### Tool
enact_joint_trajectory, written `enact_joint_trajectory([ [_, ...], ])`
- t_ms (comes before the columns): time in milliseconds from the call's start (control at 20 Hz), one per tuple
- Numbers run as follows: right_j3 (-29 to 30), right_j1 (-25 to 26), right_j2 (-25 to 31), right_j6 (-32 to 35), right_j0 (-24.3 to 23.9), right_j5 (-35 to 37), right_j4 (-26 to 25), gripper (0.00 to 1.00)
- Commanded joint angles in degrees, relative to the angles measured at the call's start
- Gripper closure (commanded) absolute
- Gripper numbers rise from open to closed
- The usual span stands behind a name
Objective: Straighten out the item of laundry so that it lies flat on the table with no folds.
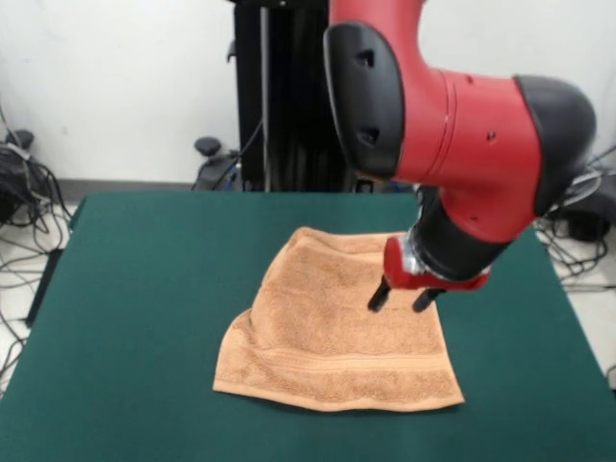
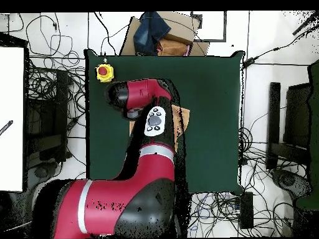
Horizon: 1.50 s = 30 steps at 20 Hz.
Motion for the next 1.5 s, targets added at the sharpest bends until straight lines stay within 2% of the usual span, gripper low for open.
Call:
enact_joint_trajectory([
  [50,-0.5,10.5,5.8,-8.1,-2.3,-7.5,-7.7,0.0],
  [450,-5.2,14.6,7.9,-6.5,-3.3,-8.8,-8.7,0.0],
  [500,-4.7,13.6,7.8,-6.5,-3.3,-7.6,-8.6,0.0],
  [700,5.2,4.1,8.0,-9.3,-4.3,-4.9,-8.3,0.0],
  [800,6.2,3.3,7.4,-9.2,-4.2,-4.8,-9.0,0.0],
  [950,4.5,5.0,7.5,-8.2,-3.9,-5.4,-9.6,0.0],
  [1300,15.4,-5.7,8.0,-10.6,-5.3,-3.0,-9.3,0.0],
  [1500,17.4,-6.6,7.9,-12.2,-7.0,-4.7,-11.2,0.0],
])
